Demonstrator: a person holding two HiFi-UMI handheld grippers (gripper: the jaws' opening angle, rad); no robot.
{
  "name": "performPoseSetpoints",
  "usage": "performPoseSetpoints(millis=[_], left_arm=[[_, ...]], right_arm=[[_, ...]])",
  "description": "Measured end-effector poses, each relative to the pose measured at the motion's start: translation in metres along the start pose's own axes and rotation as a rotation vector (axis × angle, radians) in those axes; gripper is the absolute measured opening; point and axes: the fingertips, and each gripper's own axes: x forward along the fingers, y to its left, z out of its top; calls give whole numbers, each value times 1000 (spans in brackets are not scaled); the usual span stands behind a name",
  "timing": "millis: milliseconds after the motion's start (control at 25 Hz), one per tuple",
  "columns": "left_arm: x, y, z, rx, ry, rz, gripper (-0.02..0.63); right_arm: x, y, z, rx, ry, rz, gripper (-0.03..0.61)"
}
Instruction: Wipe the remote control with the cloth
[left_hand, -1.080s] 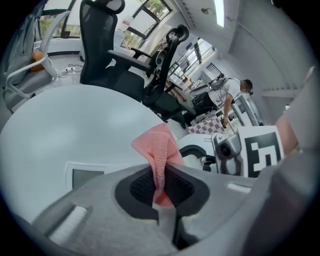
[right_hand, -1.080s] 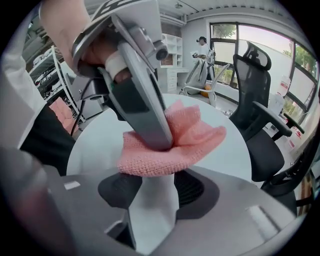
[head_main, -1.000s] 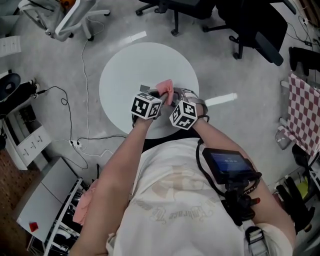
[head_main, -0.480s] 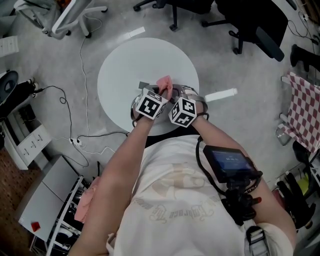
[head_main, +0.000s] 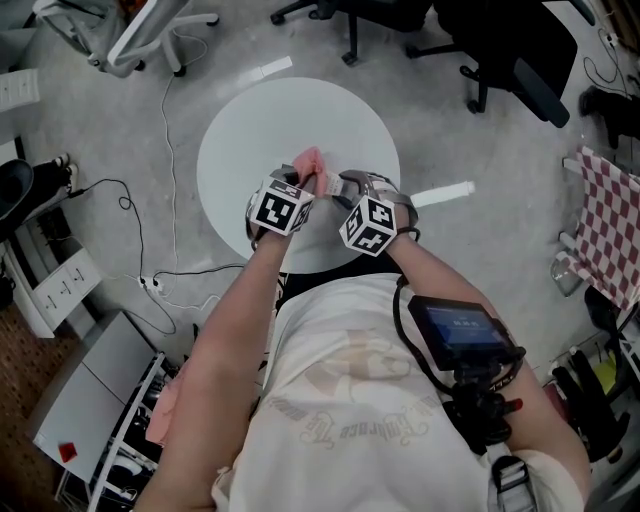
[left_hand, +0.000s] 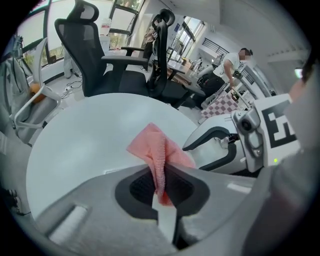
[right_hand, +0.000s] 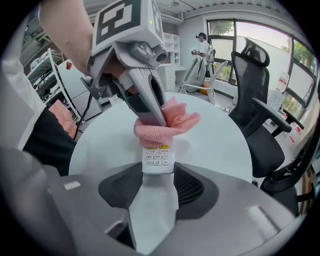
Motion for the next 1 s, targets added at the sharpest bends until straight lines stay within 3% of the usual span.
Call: performPoseSetpoints(millis=[400, 560, 680, 840, 1000], left_arm=[[-24, 70, -21, -88, 27, 133, 20], [-34, 89, -28, -78, 55, 173, 20], [-30, 76, -21, -35, 43, 130, 20], [-13, 30, -12, 31, 37, -7, 18], [-6, 12, -10, 0, 16, -47, 18]], right_arm=[[-2, -4, -5, 13, 2, 3, 206], [-3, -3, -4, 9, -1, 7, 206], [-3, -3, -3, 6, -2, 8, 207], [-2, -2, -3, 3, -1, 12, 207], [-2, -2, -5, -3, 3, 12, 207]])
